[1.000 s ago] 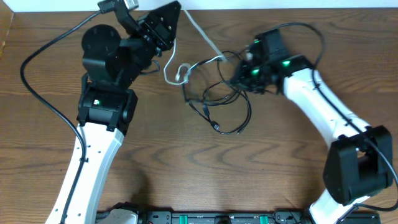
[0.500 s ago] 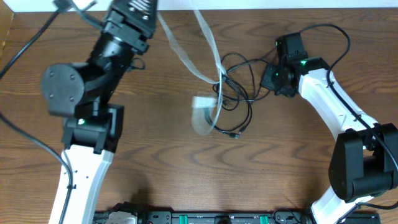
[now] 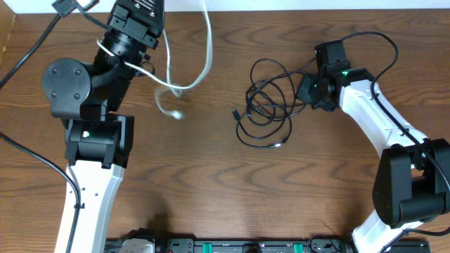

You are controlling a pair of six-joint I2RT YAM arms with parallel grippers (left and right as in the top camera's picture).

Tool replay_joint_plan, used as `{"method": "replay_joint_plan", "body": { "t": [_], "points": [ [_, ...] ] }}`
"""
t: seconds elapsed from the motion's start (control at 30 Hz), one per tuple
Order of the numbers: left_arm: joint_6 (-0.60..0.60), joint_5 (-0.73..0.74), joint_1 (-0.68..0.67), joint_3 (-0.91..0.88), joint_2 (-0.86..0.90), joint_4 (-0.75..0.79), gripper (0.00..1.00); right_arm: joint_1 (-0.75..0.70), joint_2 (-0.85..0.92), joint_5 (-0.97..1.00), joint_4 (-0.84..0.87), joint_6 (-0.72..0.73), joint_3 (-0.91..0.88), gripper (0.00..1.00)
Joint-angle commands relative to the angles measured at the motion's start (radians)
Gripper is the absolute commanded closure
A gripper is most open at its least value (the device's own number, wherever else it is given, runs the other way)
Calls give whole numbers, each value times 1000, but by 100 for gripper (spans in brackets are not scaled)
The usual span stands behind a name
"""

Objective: Untangle cables

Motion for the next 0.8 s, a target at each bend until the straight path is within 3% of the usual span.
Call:
{"method": "replay_joint_plan", "body": {
  "t": [0.0, 0.07, 0.13, 0.27, 0.37, 0.47, 0.57, 0.77],
  "points": [
    [66, -2, 4, 11, 11, -2, 93, 7, 4, -116, 19, -44, -3, 92],
    [105, -13, 4, 11, 16, -31, 92, 13, 4, -123, 22, -54, -3, 90],
    [142, -30, 4, 11, 22, -76, 93, 16, 4, -123, 22, -55, -3, 80],
    [309, -33, -9, 11, 35, -174, 93, 17, 4, -123, 24, -58, -3, 38],
    [437, -36, -19, 11, 48, -258, 93, 17, 4, -146, 27, -63, -3, 18],
    [516, -74, -19, 11, 64, -369, 93, 16, 3, -261, 37, -138, 0, 7],
    [520, -148, -19, 11, 80, -453, 92, 12, -10, -401, 36, -198, 17, 1],
    [520, -148, -18, 11, 88, -486, 93, -1, -108, -581, 26, -254, 58, 1]
  ]
}}
